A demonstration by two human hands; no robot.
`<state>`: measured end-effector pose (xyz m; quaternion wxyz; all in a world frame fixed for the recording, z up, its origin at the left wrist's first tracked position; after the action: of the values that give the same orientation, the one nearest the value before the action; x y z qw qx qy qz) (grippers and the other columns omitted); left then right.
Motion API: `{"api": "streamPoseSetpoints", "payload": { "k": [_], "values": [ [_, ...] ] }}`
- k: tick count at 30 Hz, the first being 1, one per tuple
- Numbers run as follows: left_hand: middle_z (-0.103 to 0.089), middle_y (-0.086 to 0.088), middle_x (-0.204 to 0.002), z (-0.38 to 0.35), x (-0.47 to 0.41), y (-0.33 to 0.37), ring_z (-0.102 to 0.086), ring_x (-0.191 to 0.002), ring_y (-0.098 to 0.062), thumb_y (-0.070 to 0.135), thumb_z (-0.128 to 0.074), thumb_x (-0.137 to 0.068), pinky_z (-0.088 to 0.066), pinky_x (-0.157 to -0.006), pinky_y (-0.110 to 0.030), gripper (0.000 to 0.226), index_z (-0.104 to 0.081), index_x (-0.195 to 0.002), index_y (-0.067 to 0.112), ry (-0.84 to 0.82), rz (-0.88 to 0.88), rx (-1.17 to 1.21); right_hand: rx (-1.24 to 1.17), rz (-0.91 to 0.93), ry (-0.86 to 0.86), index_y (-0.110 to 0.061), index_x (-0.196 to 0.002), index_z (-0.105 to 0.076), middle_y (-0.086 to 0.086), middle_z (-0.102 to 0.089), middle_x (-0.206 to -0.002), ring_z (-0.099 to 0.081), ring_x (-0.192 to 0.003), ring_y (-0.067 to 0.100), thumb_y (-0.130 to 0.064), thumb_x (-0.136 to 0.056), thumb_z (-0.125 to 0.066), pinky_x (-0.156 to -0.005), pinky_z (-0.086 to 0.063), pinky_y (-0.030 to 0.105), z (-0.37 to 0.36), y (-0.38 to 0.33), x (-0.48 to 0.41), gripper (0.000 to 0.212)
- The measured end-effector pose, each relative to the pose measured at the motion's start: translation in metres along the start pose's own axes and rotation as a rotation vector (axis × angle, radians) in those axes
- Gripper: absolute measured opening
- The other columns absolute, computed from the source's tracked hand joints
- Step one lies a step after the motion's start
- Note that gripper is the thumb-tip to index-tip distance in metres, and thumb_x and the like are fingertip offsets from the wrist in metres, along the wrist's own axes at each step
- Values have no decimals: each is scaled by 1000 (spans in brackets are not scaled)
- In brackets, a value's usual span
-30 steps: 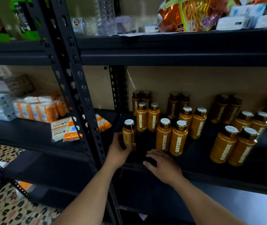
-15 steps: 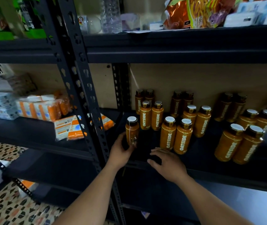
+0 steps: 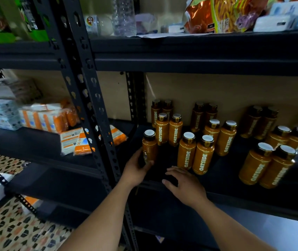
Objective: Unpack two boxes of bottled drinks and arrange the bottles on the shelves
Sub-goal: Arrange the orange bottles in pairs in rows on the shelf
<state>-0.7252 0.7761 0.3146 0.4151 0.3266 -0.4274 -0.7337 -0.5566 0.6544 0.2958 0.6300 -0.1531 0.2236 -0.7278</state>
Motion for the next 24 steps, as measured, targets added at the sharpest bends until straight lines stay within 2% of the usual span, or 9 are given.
{"api": "streamPoseSetpoints", "payload": {
  "k": [2,6,8,10,12,16,18,22,24],
  "values": [
    [-56,20,-138,0,1,1,-50,-127,1,37,-73,-92,-39,-102,-18,66,-42,-150,37,1,11,1,-4,5,0,-32,-141,-57,-18,-43,-156,-27,-148,-1,-57,-101,-50,-118,-25,21,1,0,0,47],
    [-55,28,-122,0,4,6,-52,-109,13,37,-82,-84,-37,-82,0,70,-43,-143,39,46,48,11,-17,15,8,-32,-139,-59,-17,-44,-155,-29,-147,0,-56,-101,-52,-119,-25,21,2,0,-1,45],
    [-56,26,-119,-1,3,6,-53,-110,5,33,-81,-85,-37,-81,-2,66,-46,-140,38,69,53,0,-23,22,16,-31,-139,-59,-17,-45,-155,-30,-147,1,-55,-101,-53,-119,-25,21,1,1,-1,45],
    [-58,21,-124,-2,1,4,-54,-119,-3,32,-79,-87,-39,-88,-9,62,-48,-141,34,63,56,-2,-23,28,7,-30,-139,-59,-16,-44,-155,-30,-147,1,-54,-102,-53,-118,-24,20,0,2,-1,45],
    [-58,16,-133,-2,-2,1,-54,-124,-6,35,-80,-85,-42,-98,-21,67,-47,-144,34,41,67,9,-13,38,5,-30,-140,-59,-16,-44,-155,-29,-147,1,-54,-102,-52,-117,-22,18,-2,3,-2,45],
    [-60,16,-123,-4,-9,6,-57,-111,-5,49,-92,-65,-48,-96,-30,86,-44,-136,36,37,128,52,-4,22,28,-33,-138,-59,-18,-44,-154,-32,-145,0,-57,-101,-53,-115,-27,19,-3,3,-1,45],
    [-62,13,-120,-5,-13,10,-59,-110,-11,49,-91,-65,-51,-94,-35,82,-43,-130,34,23,119,-6,8,5,32,-33,-138,-59,-19,-44,-154,-31,-146,-1,-58,-100,-52,-116,-26,19,-3,3,-2,46],
    [-60,15,-109,2,-18,4,-60,-102,-9,37,-86,-78,-47,-80,-27,60,-43,-119,27,-56,67,-89,-12,-28,91,-33,-135,-63,-19,-51,-150,-36,-142,-3,-60,-97,-57,-113,-26,14,-3,2,-1,48],
    [-61,18,-113,7,-19,-3,-59,-105,-2,35,-83,-82,-46,-83,-21,56,-46,-123,29,-119,28,-60,-15,-42,105,-34,-134,-64,-20,-51,-149,-39,-140,-3,-62,-95,-59,-113,-30,17,-2,1,0,49]
  ]
}}
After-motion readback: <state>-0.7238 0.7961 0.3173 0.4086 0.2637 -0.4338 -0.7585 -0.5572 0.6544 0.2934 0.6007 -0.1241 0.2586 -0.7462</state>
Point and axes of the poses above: each hand's wrist, its own x-axis away from the middle knuckle, its own z-axis out of the back of the hand, y = z × x, the point moved 5 cm from there along -x, towards the middle knuckle
